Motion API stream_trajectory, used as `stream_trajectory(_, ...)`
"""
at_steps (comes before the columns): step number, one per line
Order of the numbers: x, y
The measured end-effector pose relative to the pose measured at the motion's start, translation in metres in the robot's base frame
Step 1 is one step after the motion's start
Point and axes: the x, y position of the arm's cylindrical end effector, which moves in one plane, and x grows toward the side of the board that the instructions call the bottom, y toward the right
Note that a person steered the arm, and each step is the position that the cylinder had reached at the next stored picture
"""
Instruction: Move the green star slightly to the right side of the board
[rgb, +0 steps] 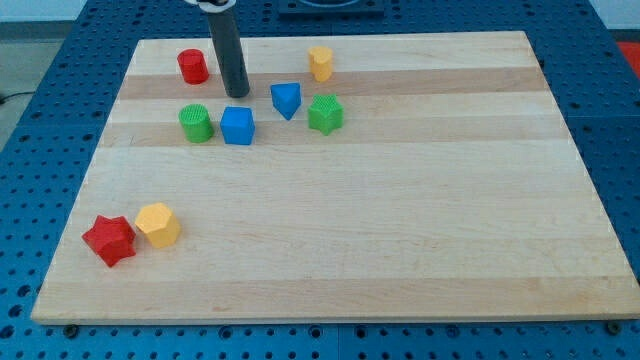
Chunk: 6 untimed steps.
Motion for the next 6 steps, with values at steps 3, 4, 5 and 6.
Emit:
stream_trajectory(3, 0.045, 0.076)
stream_trajectory(4, 0.044, 0.131)
stream_trajectory(5, 0.045, 0.18)
stream_trajectory(6, 0.073, 0.176)
